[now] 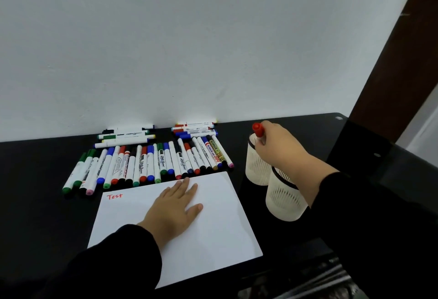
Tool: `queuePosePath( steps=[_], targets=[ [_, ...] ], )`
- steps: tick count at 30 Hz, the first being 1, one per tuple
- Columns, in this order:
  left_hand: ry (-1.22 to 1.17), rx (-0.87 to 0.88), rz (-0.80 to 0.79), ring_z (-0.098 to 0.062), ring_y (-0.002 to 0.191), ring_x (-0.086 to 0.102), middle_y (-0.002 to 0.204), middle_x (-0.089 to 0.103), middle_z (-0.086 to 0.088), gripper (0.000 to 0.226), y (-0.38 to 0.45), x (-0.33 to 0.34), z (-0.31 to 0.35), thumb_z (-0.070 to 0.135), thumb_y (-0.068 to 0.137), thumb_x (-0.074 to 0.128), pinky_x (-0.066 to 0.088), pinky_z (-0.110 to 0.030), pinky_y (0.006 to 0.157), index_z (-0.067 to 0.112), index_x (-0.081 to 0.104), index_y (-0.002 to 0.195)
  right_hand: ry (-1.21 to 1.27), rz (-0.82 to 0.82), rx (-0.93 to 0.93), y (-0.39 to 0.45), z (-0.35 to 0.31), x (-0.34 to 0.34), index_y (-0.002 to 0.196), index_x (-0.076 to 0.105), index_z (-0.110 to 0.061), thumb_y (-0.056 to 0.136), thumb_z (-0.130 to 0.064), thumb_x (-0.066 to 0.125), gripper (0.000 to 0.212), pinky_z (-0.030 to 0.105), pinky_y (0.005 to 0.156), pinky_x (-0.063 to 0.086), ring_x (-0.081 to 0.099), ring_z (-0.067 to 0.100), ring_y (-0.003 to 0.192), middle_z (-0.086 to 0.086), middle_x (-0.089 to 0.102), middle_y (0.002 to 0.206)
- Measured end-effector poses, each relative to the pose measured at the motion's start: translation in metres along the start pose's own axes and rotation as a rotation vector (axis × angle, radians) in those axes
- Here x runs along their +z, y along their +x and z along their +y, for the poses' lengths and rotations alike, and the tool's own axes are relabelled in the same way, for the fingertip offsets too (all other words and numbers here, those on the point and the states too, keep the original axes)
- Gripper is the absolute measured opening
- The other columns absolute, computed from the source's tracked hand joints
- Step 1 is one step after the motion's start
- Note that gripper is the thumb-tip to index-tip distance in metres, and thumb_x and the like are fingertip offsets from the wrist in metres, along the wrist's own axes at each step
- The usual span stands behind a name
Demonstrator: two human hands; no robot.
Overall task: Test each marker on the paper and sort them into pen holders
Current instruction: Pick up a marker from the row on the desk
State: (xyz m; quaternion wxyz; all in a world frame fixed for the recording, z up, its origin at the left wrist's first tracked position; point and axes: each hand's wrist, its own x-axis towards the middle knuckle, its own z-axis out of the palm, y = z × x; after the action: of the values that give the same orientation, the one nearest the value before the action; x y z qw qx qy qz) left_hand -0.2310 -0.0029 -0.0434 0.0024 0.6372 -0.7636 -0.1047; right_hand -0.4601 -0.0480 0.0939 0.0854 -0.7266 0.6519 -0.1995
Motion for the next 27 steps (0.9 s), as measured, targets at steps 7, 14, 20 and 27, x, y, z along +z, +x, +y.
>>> queuePosePath(
  steps=[7,14,20,27],
  targets=[
    [-0.004,0.006,0.038,-0.010,0.144,-0.010,0.156,-0.013,0.005,0.060,-0.002,0.000,0.000,0.052,0.098,0.020,-0.006,-0.027,0.114,0.030,-0.002,0.149,0.115,-0.078,0.107,0.015,0.008,0.003,0.096,0.053,-0.012,0.095,-0.025,0.047,0.015,0.024,0.056,0.038,0.051,0.013,0.067,0.004,0.055,0.082],
    [-0.019,0.006,0.027,-0.008,0.143,-0.010,0.156,-0.013,0.007,0.061,-0.001,0.000,0.001,0.052,0.098,0.022,-0.005,-0.026,0.115,0.031,-0.003,0.149,0.188,-0.085,0.098,0.016,0.015,0.002,0.133,0.030,-0.014,0.094,-0.024,0.053,0.047,0.025,0.061,0.042,0.054,0.013,0.078,0.004,0.054,0.099],
    [-0.024,-0.007,0.023,-0.007,0.143,-0.011,0.156,-0.013,0.008,0.061,0.000,0.000,0.000,0.052,0.098,0.023,-0.006,-0.025,0.114,0.032,-0.002,0.149,0.049,-0.144,0.072,0.019,0.017,0.002,0.114,0.053,-0.018,0.095,-0.036,0.048,0.027,0.027,0.069,0.044,0.055,0.014,0.084,0.001,0.058,0.100],
    [-0.025,-0.009,0.027,-0.007,0.143,-0.011,0.156,-0.013,0.008,0.060,0.000,0.000,0.001,0.051,0.098,0.022,-0.006,-0.025,0.114,0.032,-0.002,0.149,0.022,-0.121,0.052,0.018,0.017,0.002,0.108,0.059,-0.016,0.095,-0.035,0.048,0.025,0.028,0.072,0.047,0.056,0.014,0.082,0.003,0.062,0.098]
  ],
)
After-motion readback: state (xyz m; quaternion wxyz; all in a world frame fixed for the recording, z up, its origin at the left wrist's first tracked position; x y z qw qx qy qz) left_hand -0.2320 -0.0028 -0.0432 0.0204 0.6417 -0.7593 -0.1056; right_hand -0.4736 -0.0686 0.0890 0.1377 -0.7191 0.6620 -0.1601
